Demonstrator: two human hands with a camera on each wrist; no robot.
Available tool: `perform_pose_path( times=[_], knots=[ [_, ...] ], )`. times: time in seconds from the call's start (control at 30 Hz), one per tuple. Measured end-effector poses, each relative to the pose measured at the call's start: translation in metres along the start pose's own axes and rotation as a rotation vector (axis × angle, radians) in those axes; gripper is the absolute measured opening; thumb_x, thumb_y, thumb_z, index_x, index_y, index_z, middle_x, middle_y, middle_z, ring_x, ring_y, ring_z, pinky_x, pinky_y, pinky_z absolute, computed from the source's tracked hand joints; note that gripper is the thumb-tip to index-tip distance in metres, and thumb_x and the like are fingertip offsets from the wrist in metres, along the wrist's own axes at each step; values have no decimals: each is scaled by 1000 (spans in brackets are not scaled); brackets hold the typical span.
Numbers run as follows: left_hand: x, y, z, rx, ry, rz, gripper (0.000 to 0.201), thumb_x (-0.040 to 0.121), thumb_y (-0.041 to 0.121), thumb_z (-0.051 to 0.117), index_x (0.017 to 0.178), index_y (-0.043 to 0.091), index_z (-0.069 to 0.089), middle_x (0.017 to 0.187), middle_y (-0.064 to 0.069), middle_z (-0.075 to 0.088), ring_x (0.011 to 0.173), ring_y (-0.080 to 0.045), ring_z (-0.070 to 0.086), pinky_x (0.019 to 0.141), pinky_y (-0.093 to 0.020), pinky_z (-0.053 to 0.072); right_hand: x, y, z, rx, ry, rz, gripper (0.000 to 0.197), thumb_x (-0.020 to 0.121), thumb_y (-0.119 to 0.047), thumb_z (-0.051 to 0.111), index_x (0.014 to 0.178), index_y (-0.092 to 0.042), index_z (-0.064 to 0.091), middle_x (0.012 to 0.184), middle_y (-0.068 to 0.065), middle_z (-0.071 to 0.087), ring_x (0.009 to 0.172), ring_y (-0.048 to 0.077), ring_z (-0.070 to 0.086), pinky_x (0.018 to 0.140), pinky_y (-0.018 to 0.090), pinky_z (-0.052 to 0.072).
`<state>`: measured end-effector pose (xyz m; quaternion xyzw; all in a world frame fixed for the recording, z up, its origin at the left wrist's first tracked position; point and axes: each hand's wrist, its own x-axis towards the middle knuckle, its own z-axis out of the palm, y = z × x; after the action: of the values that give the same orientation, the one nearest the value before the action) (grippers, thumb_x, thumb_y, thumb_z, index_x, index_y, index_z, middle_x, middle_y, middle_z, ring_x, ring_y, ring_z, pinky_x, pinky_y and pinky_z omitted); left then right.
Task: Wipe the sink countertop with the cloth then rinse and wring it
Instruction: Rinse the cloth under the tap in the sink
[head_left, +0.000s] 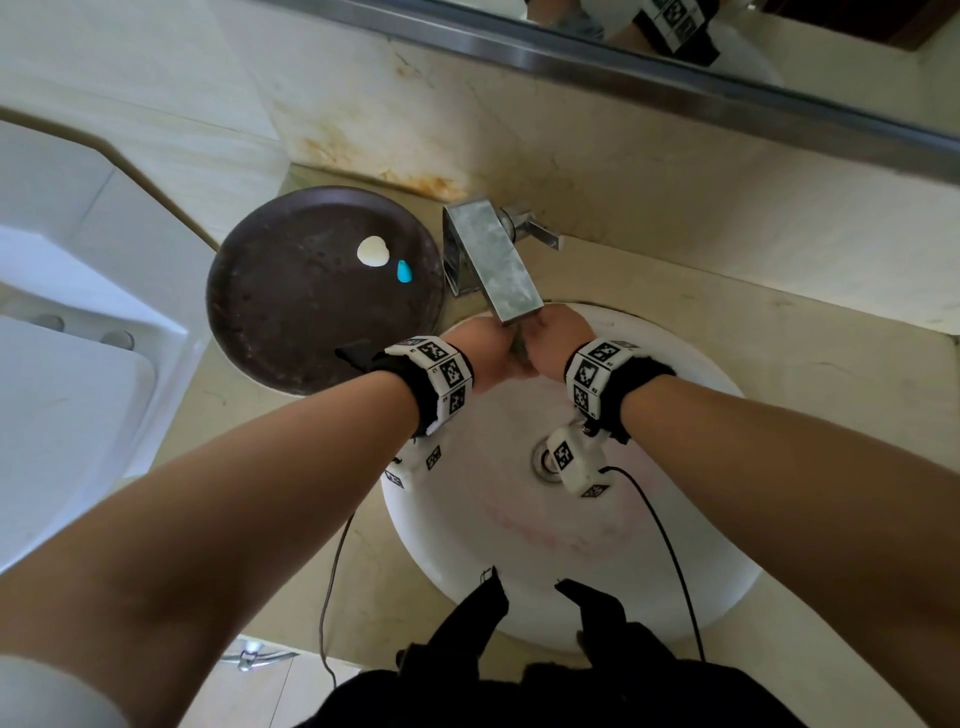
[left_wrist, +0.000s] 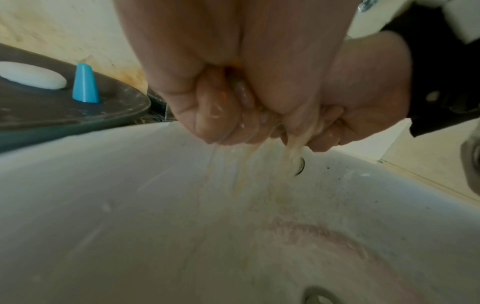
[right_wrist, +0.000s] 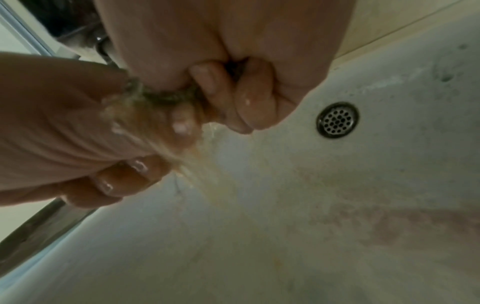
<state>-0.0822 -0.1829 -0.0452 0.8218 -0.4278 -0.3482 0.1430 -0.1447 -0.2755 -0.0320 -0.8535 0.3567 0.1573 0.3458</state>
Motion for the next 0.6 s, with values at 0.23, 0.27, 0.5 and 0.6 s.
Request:
perform_pose_path(
  times=[0.23,0.27,0.5,0.6],
  knots=[
    [1,-7,3,-23,-63,-29,45,93,33,59,130,7,53,123,-11,60,116,-28,56,102,-36,42,2,3,4,-83,-1,-49,42,104,-24,28,91,-1,60,91,16,57,84,30,53,71,31,35],
    [0,-7,3,7,-74,-34,41,95,31,56,125,4,55,119,-12,61,113,-29,57,98,-35,44,2,2,5,-97,-10,-53,43,104,-23,27,95,0,61,96,19,59,88,32,56,72,31,36],
    [-5,-13,0,17,4,25,52,89,34,64,135,15,50,127,-8,58,117,-26,54,101,-31,41,-5,3,3,-24,10,-61,36,104,-22,27,93,-6,57,89,9,52,80,25,49,71,31,37],
    [-11,-15,-5,-94,-5,-11,46,89,32,63,131,16,53,117,0,59,109,-20,57,93,-25,42,-8,15,0,70,27,8,26,102,-27,34,101,-11,54,90,11,61,77,26,55,66,31,42]
  ],
)
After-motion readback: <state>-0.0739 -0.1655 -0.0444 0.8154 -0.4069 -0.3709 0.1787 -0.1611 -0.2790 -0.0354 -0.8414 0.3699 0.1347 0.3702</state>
